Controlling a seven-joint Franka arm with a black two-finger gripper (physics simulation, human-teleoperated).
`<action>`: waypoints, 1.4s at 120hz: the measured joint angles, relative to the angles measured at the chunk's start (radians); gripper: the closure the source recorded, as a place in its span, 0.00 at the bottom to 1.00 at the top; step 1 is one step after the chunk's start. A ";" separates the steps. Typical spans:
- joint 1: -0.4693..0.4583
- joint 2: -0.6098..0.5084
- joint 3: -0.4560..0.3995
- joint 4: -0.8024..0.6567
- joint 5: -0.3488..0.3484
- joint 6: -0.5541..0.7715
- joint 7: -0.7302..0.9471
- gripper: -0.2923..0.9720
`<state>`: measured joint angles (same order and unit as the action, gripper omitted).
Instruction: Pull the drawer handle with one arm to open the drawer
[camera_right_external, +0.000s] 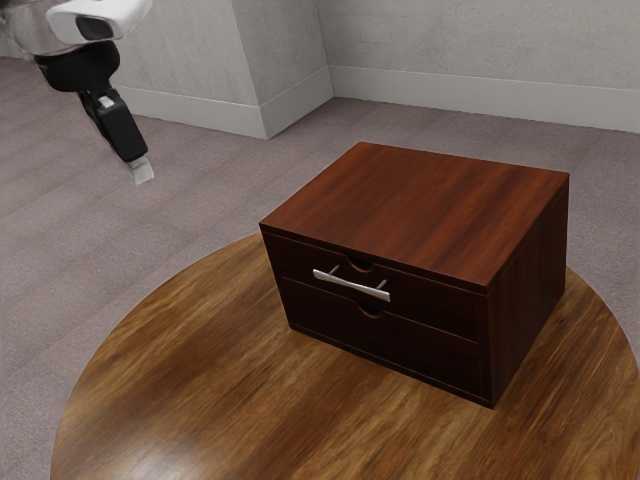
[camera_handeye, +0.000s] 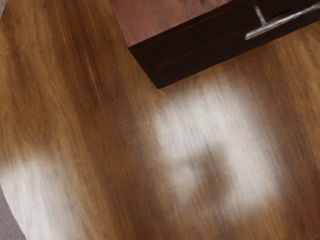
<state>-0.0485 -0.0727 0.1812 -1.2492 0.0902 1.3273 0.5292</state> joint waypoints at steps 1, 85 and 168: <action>-0.009 0.000 0.000 0.000 0.000 0.000 0.003 0.23; -0.116 0.169 -0.022 -0.118 -0.082 0.295 0.644 0.23; -0.274 -0.082 -0.055 -0.634 0.191 0.713 0.845 0.38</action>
<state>-0.3228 -0.1547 0.1263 -1.8829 0.2808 2.0401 1.3746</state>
